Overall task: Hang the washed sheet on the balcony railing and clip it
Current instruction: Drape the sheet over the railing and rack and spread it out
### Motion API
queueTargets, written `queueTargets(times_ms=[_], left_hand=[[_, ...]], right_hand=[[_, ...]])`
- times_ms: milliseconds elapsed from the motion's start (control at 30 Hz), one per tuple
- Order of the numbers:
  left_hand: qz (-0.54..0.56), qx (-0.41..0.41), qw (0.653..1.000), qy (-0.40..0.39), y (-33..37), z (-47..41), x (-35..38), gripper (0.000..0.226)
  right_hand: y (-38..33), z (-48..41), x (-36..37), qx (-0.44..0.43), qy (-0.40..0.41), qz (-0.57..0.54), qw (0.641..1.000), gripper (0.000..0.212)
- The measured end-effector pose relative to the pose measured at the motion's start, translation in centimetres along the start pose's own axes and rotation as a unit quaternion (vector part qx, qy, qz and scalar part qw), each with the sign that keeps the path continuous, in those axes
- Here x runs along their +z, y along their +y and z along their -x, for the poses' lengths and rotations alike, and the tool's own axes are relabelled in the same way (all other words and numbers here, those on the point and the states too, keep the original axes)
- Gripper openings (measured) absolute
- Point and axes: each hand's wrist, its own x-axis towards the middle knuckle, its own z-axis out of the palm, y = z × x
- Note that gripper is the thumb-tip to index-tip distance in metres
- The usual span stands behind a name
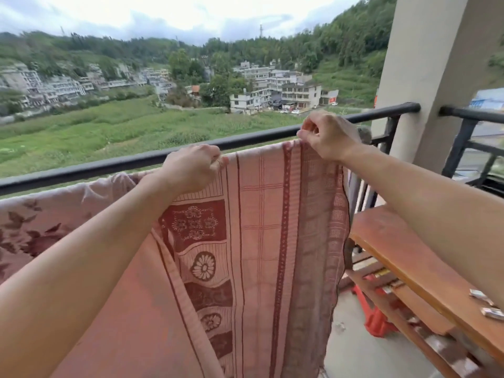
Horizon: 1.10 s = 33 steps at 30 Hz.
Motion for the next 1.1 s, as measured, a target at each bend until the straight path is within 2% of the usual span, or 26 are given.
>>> queueTargets(times_ms=[67,167,267,433,567,667,733,767,833,967,1000,1033,1100], left_hand=[[0.029,-0.019,0.998,0.047,1.6,0.0,0.5,0.034],[0.060,-0.055,0.990,0.120,3.4,0.8,0.9,0.031],[0.092,-0.073,0.985,0.125,4.3,1.7,0.9,0.028],[0.067,-0.085,0.983,0.147,4.8,2.6,-0.4,0.034],[0.045,-0.085,0.988,0.118,6.7,0.9,-0.5,0.040],[0.053,-0.071,0.993,0.079,9.1,-1.0,0.4,0.041],[0.054,-0.065,0.995,0.049,10.4,-2.2,1.2,0.040],[0.040,-0.065,0.996,0.039,10.8,-2.6,1.7,0.040],[-0.025,-0.069,0.996,0.045,11.1,-3.3,2.6,0.043],[-0.064,-0.082,0.992,0.071,11.4,-4.0,3.0,0.048],[-0.061,-0.083,0.992,0.068,11.5,-4.2,3.2,0.048],[-0.060,-0.082,0.993,0.064,11.5,-4.2,3.2,0.048],[-0.050,-0.080,0.994,0.055,11.5,-4.3,3.3,0.050]], right_hand=[[1.2,0.0,-0.1,-0.031,-0.029,-0.023,0.999,0.024],[1.5,0.1,0.4,-0.050,0.003,-0.068,0.996,0.018],[2.3,-0.7,0.5,-0.046,0.013,-0.032,0.998,0.020],[9.1,-1.4,-2.2,0.110,0.079,0.007,0.991,0.024],[10.5,-0.6,-1.4,0.167,0.086,-0.032,0.982,0.032],[12.2,0.2,-0.4,0.275,0.056,-0.184,0.942,0.049],[13.7,0.6,-0.2,0.343,0.042,-0.315,0.884,0.050],[14.4,1.0,-0.3,0.365,0.040,-0.346,0.863,0.054],[15.6,1.9,-1.4,0.374,0.021,-0.352,0.858,0.058],[18.0,2.0,-3.0,0.340,-0.110,-0.384,0.851,0.027],[18.1,1.7,-3.5,0.325,-0.108,-0.395,0.852,0.021],[18.2,1.0,-3.9,0.318,-0.071,-0.408,0.853,0.019],[18.5,-1.0,-5.0,0.344,0.050,-0.460,0.817,0.022]])
